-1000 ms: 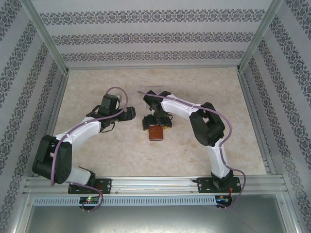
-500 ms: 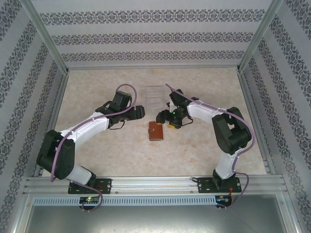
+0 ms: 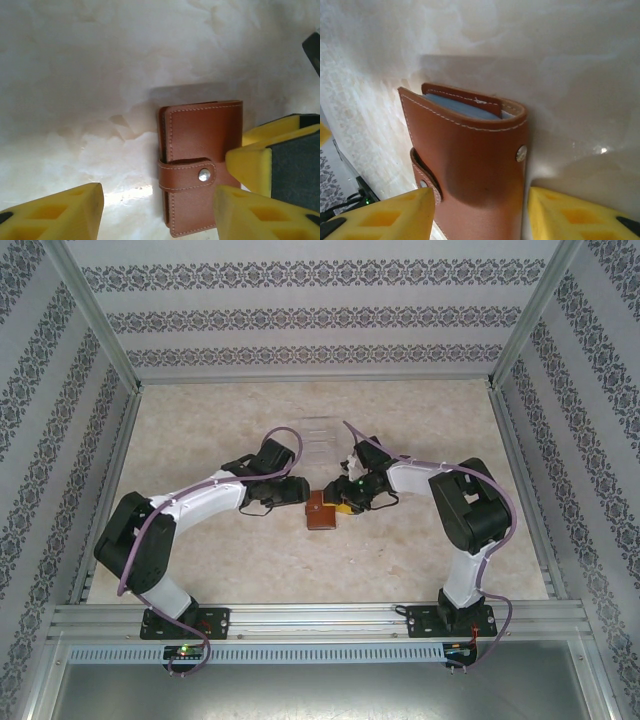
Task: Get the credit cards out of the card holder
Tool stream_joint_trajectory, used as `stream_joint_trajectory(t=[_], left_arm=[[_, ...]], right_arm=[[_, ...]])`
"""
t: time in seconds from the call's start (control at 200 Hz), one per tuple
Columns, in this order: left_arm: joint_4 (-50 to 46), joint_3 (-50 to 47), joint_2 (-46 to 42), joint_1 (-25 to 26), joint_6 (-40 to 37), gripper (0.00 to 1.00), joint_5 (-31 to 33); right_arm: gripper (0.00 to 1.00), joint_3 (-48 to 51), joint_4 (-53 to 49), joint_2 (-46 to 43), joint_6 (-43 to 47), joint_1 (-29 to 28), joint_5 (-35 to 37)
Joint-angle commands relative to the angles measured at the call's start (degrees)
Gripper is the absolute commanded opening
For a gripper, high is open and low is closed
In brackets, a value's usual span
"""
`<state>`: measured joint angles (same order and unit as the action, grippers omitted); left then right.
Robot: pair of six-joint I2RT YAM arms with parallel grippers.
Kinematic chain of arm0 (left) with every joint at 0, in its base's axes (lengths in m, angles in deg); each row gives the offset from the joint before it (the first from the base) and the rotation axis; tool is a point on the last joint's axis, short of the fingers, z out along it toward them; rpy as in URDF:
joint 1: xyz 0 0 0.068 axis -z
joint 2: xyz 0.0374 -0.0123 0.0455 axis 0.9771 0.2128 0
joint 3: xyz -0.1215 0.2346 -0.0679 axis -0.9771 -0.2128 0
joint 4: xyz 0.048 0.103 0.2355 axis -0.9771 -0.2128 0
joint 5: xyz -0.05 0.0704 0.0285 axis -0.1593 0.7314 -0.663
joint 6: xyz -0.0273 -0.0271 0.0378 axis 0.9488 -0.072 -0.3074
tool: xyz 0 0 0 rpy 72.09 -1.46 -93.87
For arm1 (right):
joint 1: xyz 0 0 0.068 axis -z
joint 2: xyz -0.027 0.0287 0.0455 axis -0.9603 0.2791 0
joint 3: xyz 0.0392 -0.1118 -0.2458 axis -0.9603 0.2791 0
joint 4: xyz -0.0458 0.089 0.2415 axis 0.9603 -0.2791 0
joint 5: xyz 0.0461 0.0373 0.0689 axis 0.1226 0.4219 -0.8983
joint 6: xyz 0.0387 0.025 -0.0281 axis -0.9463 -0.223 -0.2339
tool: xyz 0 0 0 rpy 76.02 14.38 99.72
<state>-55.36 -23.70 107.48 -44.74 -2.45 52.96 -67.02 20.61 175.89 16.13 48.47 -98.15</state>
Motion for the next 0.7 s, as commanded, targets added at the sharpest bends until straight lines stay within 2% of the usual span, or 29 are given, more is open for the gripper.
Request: stream_joint_trajectory(t=[0.0,0.045,0.185,0.37,0.48,0.694], left_arm=[[-1.4,2.9,1.9,1.3,1.2,0.54,-2.1],[-1.6,3.7,2.7,1.7,1.0,0.50,-2.7],[-1.7,5.4,4.8,2.8,0.8,0.46,-3.9],[-2.7,6.6,6.9,3.9,0.9,0.38,-4.3],[-4.4,7.7,8.3,4.3,0.7,0.36,-4.6],[-8.7,10.3,10.8,5.9,-0.2,0.35,-3.4]], right_arm=[[0.46,1.3,1.9,1.2,-0.2,0.6,-1.8],[0.44,1.9,2.4,1.2,-0.4,0.7,-1.8],[0.40,3.5,3.8,1.1,-1.1,0.9,-1.9],[0.31,5.4,5.7,1.1,-2.1,0.9,-1.9],[0.25,6.2,6.9,1.2,-2.9,0.9,-2.2],[0.20,7.4,9.2,1.3,-4.2,0.8,-3.0]])
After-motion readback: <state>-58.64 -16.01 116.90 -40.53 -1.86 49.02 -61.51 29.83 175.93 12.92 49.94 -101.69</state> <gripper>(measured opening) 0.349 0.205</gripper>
